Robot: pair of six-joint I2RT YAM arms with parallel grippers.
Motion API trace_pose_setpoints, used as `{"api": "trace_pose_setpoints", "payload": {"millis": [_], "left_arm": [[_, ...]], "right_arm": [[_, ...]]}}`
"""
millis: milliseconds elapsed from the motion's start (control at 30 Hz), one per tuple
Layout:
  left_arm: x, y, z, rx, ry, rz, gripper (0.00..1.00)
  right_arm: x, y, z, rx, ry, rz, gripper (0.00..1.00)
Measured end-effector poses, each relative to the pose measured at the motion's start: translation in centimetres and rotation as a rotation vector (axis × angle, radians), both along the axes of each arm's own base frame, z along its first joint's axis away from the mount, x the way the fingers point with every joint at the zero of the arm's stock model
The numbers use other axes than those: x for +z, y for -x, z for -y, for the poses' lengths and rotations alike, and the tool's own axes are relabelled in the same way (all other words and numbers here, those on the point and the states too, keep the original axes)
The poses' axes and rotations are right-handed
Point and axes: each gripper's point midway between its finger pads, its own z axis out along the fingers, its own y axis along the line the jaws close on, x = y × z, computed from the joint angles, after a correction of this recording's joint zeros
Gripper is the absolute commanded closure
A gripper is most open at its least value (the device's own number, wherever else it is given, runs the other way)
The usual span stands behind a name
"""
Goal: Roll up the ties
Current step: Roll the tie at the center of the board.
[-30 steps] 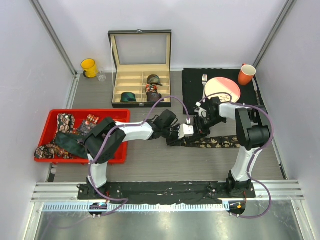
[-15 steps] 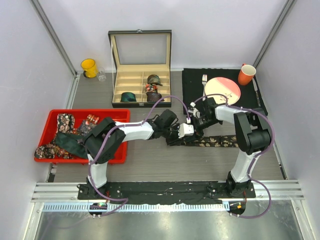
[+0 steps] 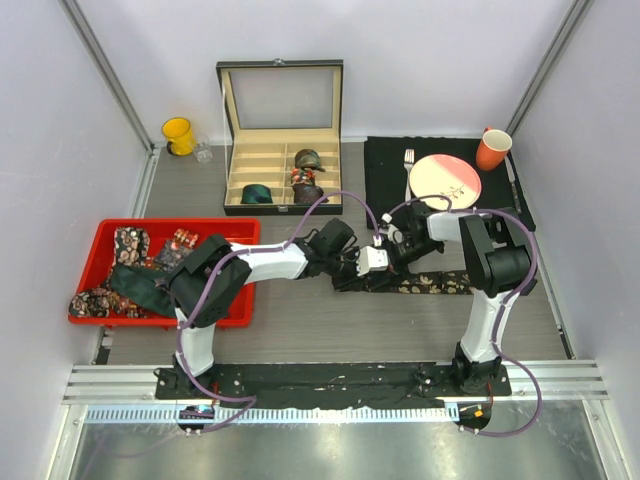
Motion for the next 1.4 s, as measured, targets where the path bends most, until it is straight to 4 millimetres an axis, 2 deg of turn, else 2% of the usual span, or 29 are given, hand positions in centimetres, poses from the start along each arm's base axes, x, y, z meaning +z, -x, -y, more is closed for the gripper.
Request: {"api": "trace_pose_setpoints", "payload": {"millis": [67,100,233,400,600,633,733,767,867,900,1033,1133,1233,1400], "left_arm": [[0.0,0.0,0.0,-0.002,0.0,0.001,0.81],[0.0,0.0,0.0,-0.003,-0.001,0.002,0.81],[0.0,0.0,0.0,-0.009,0.0,0.006,0.81],[0.0,0.0,0.0,-0.011,0.0,0.007,0.81],[0.0,0.0,0.0,-0.012,0.0,0.006,0.8],[0.0,0.0,0.0,-0.012,0.0,0.007,0.8],[0.0,0.0,0.0,-0.012,-0.001,0.006,0.8],[0.0,0.0,0.0,-0.012,-0.001,0.006,0.8],[0.0,0.0,0.0,-0.012,-0.001,0.006,0.8],[0.0,0.0,0.0,-0.012,-0.001,0.006,0.8],[0.0,0.0,0.0,-0.012,-0.001,0.006,0.78],[0.0,0.0,0.0,-0.011,0.0,0.006,0.68],[0.0,0.0,0.0,-0.008,0.001,0.004,0.52],[0.1,-0.1,-0.2,0.013,0.02,-0.032,0.41]], "right_arm": [[-0.2,0.0,0.5,-0.012,0.01,-0.01,0.66],[0.0,0.0,0.6,-0.019,0.002,-0.016,0.58],[1.0,-0.3,0.6,-0.041,-0.036,-0.018,0.41],[2.2,-1.2,0.5,-0.061,-0.055,0.025,0.4],[1.8,-1.5,-0.2,-0.063,-0.071,0.026,0.41],[1.7,-1.4,-0.5,-0.061,-0.079,0.017,0.41],[1.7,-1.2,-1.0,-0.057,-0.101,0.0,0.55],[1.7,-1.2,-1.1,-0.056,-0.104,0.0,0.69],[2.2,-1.2,-1.4,-0.057,-0.135,-0.011,0.87],[2.4,-1.1,-1.5,-0.057,-0.144,-0.015,0.99],[2.6,-1.1,-1.6,-0.044,-0.143,-0.01,0.99],[2.6,-1.2,-1.4,-0.029,-0.126,0.006,0.99],[2.4,-1.2,-1.3,-0.007,-0.109,0.029,0.99],[1.2,-1.1,-0.6,0.018,-0.056,0.063,0.99]]}}
